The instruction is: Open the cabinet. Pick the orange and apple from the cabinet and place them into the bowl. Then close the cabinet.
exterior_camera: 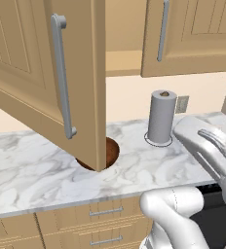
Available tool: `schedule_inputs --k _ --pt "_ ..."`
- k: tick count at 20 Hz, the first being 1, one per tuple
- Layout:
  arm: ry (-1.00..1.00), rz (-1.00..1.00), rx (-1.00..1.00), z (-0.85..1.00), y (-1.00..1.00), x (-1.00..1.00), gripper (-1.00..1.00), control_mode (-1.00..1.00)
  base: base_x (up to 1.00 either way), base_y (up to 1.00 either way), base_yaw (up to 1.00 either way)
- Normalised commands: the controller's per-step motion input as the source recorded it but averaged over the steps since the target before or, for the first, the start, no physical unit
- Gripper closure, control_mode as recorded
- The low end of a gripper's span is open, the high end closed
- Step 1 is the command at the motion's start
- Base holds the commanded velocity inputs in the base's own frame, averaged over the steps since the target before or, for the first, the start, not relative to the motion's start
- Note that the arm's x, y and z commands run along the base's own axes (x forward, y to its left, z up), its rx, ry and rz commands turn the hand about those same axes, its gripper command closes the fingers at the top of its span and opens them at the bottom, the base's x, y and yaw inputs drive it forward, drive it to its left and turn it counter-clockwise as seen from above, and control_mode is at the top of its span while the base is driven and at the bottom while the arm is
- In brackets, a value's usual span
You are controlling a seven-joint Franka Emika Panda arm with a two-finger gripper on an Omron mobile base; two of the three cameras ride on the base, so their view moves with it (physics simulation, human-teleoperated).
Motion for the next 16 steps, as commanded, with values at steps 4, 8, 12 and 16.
schedule_inputs --k 4,8,12,16 --pt "-0.10 0.00 0.00 -0.30 0.31 -0.14 -1.00 -1.00 0.00 0.00 0.00" --pt "-0.14 0.00 -0.01 -0.32 0.48 -0.01 -1.00 -1.00 0.00 0.00 0.00" --pt "-0.14 0.00 -0.02 -0.26 0.57 0.00 -1.00 -1.00 0.00 0.00 0.00" --pt "-0.10 -0.02 -0.01 -0.23 0.56 0.06 -1.00 -1.00 0.00 0.00 0.00"
